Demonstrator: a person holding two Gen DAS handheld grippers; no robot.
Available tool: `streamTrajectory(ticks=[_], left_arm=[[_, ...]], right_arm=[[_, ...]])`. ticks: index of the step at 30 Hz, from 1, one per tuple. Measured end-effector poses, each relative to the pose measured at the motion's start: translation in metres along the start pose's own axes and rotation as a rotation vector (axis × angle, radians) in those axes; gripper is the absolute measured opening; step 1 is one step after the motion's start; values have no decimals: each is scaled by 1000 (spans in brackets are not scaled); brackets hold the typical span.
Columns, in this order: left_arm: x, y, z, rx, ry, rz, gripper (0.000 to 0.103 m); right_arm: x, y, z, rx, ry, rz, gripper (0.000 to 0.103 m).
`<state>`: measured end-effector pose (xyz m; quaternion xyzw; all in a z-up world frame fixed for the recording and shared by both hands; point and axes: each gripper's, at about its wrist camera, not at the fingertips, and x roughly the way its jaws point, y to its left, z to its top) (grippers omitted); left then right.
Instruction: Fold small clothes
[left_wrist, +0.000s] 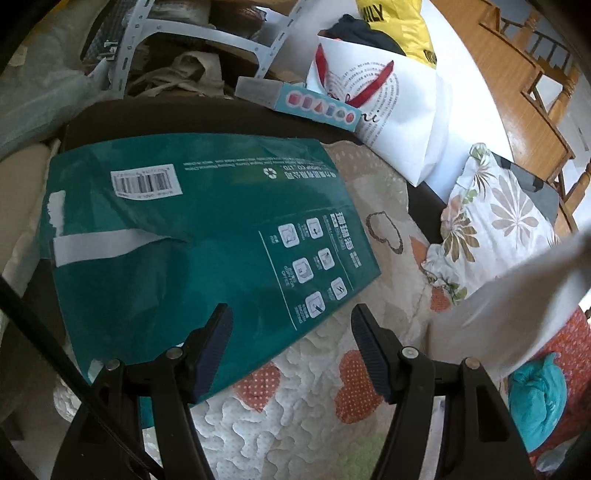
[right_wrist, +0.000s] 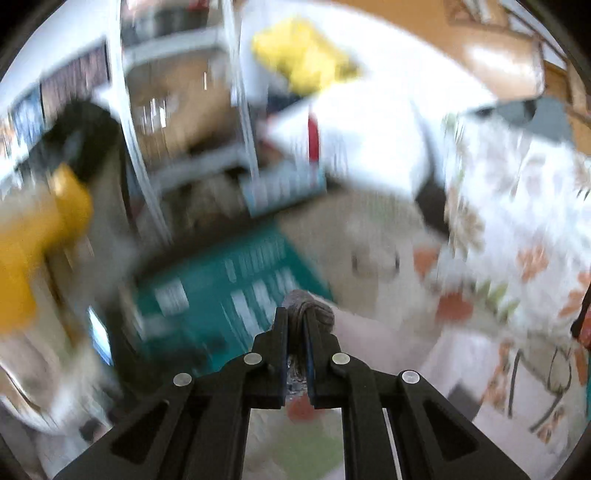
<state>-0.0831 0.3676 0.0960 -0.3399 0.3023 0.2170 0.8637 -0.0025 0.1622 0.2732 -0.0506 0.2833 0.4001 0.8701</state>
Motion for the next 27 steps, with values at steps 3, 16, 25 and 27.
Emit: streamTrajectory(ticks=[3, 16, 25, 27], left_arm=[[3, -7, -3, 29, 9, -3, 65], [16, -58, -30, 188, 63, -20, 66], [39, -125, -79, 376, 165, -50, 66], [42, -137, -89, 409, 182, -54, 66]], right_arm=[[-29, -17, 22, 59, -59, -9, 8], [-99, -261, -150, 467, 153, -469, 8], [-128, -383, -275, 725, 279, -694, 12], [-138, -389, -285, 737, 275, -772, 14]])
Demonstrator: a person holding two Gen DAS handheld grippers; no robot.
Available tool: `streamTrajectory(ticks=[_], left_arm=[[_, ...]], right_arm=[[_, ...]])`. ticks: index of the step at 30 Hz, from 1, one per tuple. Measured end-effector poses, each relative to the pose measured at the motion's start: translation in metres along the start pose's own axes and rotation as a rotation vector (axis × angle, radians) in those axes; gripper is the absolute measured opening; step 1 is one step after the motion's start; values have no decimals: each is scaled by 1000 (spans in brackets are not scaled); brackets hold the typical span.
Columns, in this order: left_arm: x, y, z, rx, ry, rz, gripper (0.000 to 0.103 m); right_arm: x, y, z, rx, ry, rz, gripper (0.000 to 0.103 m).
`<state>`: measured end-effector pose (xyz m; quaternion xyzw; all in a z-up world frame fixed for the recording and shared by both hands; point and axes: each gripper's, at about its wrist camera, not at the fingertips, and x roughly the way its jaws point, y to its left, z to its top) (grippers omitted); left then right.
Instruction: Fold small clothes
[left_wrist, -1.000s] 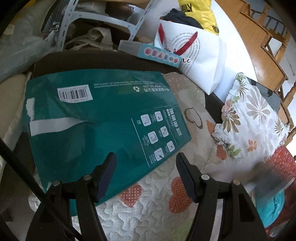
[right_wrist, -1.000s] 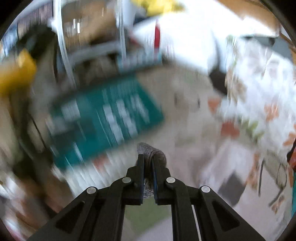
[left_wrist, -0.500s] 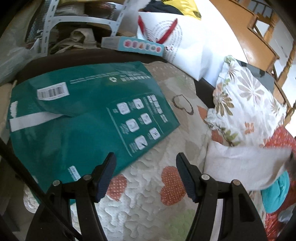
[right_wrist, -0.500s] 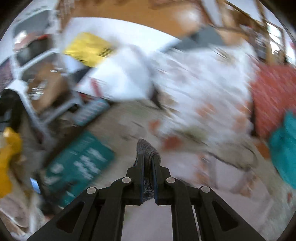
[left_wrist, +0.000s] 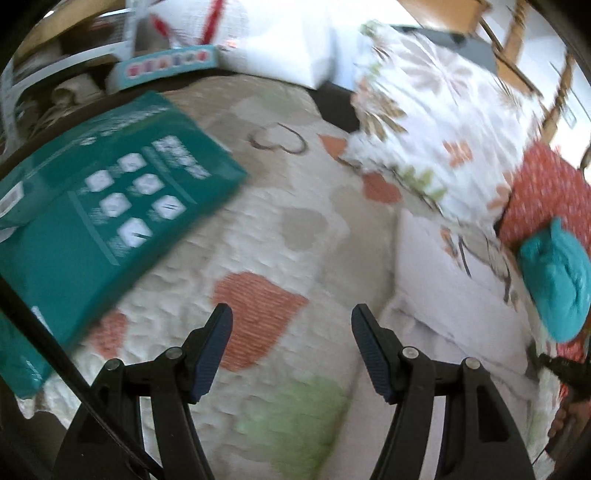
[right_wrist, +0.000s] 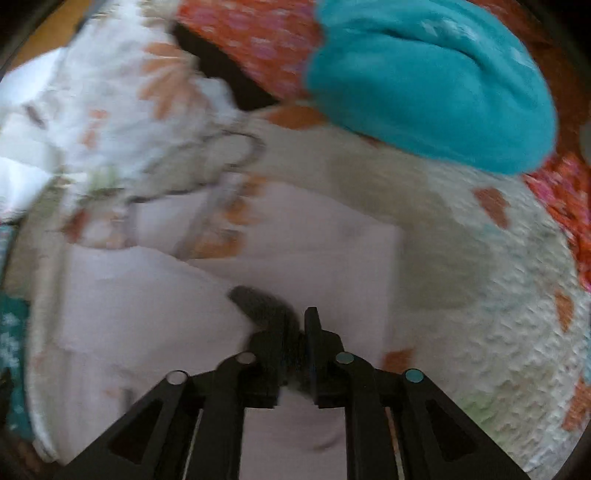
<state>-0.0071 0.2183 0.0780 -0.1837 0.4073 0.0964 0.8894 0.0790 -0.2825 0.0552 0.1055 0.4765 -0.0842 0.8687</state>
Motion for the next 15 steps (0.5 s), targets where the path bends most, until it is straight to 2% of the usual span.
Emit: streamTrajectory(ticks=[2, 5, 7, 8, 10, 12, 14, 15], left_arm=[[6, -18, -6, 41, 22, -14, 66], [13, -38, -11, 97, 51, -19, 66], [18, -48, -16, 125, 76, -27, 66], [21, -51, -17, 131, 88, -33, 66], [25, -56, -22, 138, 112, -45, 66], [28, -57, -25, 147, 120, -34, 66], [30, -56, -26, 149, 122, -22, 66], [31, -53, -26, 143, 127, -18, 66]], right_arm=[[-6, -17, -1, 35, -32, -16, 14], [-27, -36, -3, 49, -81, 40, 15], [-36, -35, -5, 17, -93, 86, 22], [-39, -31, -7, -8, -93, 112, 31], [-38, -17, -10, -70, -79, 143, 33], [-27, -3, -16, -125, -38, 214, 32], [-10, 3, -23, -99, 8, 246, 32], [-1, 2, -25, -76, 27, 223, 32]])
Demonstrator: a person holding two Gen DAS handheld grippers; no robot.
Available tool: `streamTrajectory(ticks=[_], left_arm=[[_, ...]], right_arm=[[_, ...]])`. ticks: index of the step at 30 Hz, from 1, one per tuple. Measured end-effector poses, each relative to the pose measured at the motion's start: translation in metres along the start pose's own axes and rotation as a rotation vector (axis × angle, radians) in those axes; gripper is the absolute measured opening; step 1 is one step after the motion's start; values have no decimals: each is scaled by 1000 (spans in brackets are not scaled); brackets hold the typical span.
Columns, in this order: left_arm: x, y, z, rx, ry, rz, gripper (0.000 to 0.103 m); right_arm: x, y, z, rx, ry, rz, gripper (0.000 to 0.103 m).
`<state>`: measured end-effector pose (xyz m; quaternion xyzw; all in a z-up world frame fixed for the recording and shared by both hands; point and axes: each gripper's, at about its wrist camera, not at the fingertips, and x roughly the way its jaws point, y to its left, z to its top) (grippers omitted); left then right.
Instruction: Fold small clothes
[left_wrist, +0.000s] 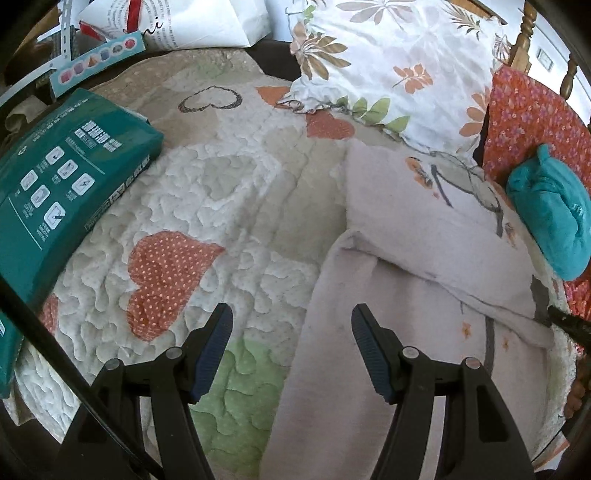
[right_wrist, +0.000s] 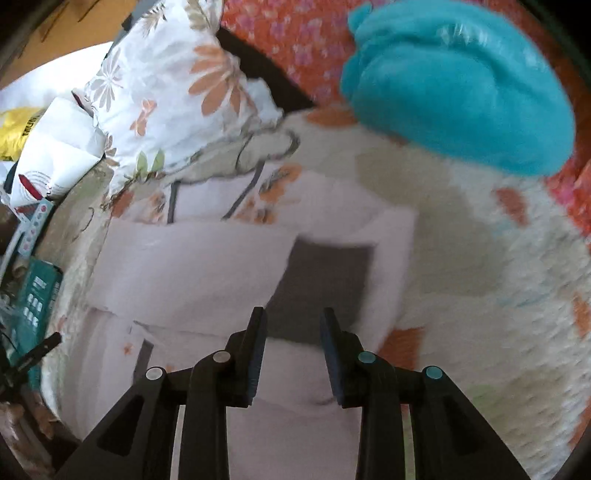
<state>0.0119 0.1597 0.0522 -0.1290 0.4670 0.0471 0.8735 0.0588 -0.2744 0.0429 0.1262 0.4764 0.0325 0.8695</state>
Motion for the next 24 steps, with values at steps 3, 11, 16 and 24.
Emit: streamTrajectory(ticks=[3, 11, 16, 24], left_arm=[[1, 10, -1, -27, 10, -5, 66], [18, 28, -19, -72, 145, -220, 66], [8, 20, -38, -38, 144, -318, 59], [-4, 7, -83, 2, 187, -433, 34]], right_arm=[[4, -13, -12, 47, -25, -110, 32], [-50, -60, -76, 154, -90, -27, 47], [-48, -75, -116, 242, -64, 172, 48], [-44, -60, -163, 318, 13, 513, 48]])
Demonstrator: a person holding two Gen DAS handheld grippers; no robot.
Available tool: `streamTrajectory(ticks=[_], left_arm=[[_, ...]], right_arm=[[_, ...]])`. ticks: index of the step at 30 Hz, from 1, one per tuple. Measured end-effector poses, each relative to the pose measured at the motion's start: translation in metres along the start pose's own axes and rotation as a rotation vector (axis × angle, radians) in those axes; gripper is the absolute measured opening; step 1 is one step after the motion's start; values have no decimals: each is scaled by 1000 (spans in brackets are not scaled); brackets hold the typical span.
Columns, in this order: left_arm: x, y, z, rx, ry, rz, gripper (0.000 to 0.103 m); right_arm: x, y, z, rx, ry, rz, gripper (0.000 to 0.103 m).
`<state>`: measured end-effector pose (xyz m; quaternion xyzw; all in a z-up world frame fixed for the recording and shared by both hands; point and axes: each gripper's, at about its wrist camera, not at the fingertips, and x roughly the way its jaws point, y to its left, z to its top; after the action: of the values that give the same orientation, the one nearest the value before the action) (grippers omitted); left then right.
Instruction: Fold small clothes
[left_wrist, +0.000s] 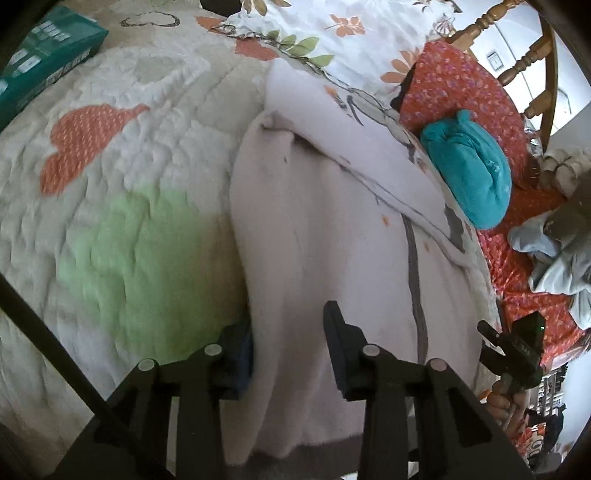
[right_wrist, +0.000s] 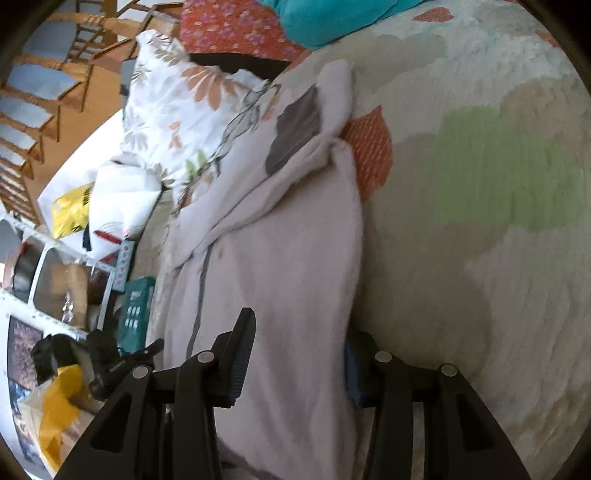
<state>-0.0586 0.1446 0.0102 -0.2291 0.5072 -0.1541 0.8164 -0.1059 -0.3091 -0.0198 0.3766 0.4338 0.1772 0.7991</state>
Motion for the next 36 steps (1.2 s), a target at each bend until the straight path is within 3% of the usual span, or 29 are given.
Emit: streamTrajectory(ticks=[6, 11, 15, 19, 20, 21, 22, 23, 26, 29, 31, 33, 36], left_arm=[[-7, 3, -31, -59, -1, -39, 34], [-10, 3, -49, -80, -2, -50, 38], [-12, 2, -62, -93, 2, -74, 53], [-14, 1, -70, -101, -1, -60, 54], [-16, 1, -72, -102, -3, -53, 54], [-18, 2, -74, -107, -11, -39, 45], [-19, 3, -75, -117, -23, 12, 19], [-20, 5, -75, -125, -27, 56, 8], [-33, 16, -71, -187, -66, 54, 10], [-51, 9, -74, -166, -102, 47, 9], [-63, -1, -83, -135, -100, 34, 7], [-73, -8, -97, -120, -92, 15, 7], [-78, -13, -120, -119, -69, -13, 7]], right_arm=[[-9, -4, -40, 38, 48, 84, 46], [-9, 0, -66, 54, 90, 91, 46], [-2, 5, -91, 32, 146, 75, 46], [21, 16, -113, -8, 249, 40, 45], [30, 21, -121, -42, 278, 2, 37], [36, 25, -123, -61, 287, -29, 25], [39, 28, -124, -79, 290, -60, 19], [41, 31, -124, -94, 284, -93, 11], [37, 35, -118, -102, 257, -104, 7], [18, 44, -113, -117, 231, -49, 7], [-2, 51, -117, -149, 257, -2, 6], [-21, 58, -125, -206, 285, -9, 4], [-43, 53, -134, -192, 308, -15, 4]])
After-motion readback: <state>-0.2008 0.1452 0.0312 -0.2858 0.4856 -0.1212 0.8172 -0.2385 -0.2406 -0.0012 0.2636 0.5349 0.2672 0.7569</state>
